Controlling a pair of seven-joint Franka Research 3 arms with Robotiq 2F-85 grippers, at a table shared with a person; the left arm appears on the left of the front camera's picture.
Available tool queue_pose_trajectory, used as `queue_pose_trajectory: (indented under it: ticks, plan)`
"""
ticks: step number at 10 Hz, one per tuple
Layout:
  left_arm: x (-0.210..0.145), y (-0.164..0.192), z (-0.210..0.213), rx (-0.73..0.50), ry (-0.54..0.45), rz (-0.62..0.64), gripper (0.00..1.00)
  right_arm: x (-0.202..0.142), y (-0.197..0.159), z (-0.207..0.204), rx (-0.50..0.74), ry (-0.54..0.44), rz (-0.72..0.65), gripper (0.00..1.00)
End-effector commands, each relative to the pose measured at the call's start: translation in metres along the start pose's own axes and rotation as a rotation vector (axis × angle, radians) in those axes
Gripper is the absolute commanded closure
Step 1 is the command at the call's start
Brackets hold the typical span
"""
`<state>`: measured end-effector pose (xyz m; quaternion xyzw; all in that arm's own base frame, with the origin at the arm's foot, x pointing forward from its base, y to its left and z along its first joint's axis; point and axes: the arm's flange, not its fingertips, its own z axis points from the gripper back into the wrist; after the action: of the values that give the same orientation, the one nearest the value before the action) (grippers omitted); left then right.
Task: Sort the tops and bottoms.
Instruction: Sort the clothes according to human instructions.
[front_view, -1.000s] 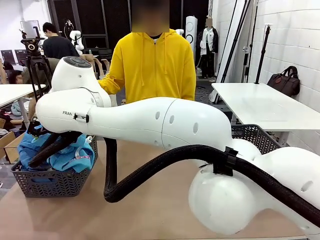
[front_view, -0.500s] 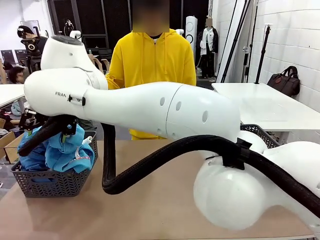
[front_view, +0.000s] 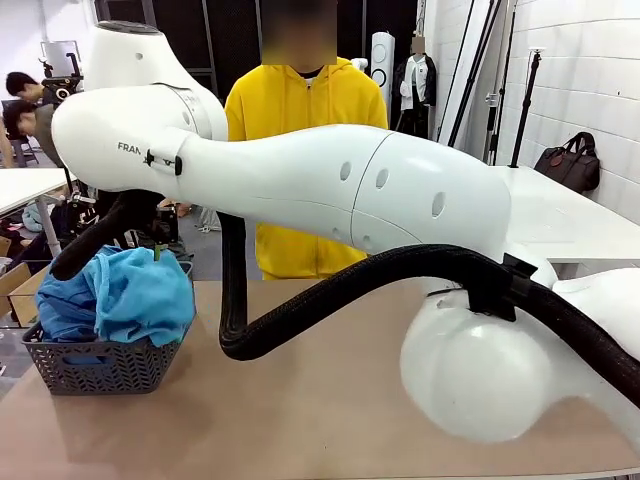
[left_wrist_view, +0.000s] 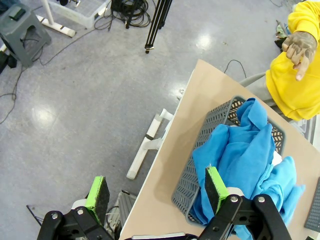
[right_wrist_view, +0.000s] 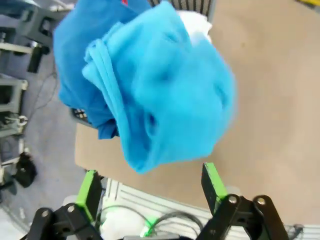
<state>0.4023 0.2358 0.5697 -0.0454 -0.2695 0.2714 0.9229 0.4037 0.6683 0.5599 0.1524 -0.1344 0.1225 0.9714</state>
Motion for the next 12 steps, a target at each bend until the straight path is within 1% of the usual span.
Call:
queue_pose_trajectory:
  ticks: [1,3,4,5,6,8,10,11,12]
  plan:
    - [0.001,0.001,0.001,0.002,-0.003,0.009,0.00,0.017,0.026,-0.004,-0.024,-0.054,0.005,0.00]
    - [0.001,0.001,0.001,0.002,-0.003,0.009,0.00,0.016,0.026,-0.002,-0.072,-0.061,-0.017,0.00]
    - [0.001,0.001,0.001,0.002,-0.003,0.009,0.00,0.015,0.019,0.007,-0.098,-0.048,-0.032,0.00]
    - [0.001,0.001,0.001,0.002,-0.003,0.009,0.00,0.015,0.002,0.022,-0.170,-0.002,-0.036,0.00]
    - [0.001,0.001,0.001,0.002,-0.003,0.009,0.00,0.017,-0.016,0.035,-0.190,0.045,-0.060,0.00]
    - [0.001,0.001,0.001,0.002,-0.003,0.009,0.00,0.013,-0.071,0.072,-0.249,0.116,-0.076,0.00]
    - [0.001,0.001,0.001,0.002,-0.003,0.009,0.00,-0.016,-0.137,0.103,-0.298,0.083,-0.195,0.00]
    - [0.001,0.001,0.001,0.002,-0.003,0.009,0.00,-0.036,-0.168,0.118,-0.332,0.099,-0.226,0.00]
    - [0.001,0.001,0.001,0.002,-0.003,0.009,0.00,-0.055,-0.196,0.130,-0.352,0.075,-0.280,0.00]
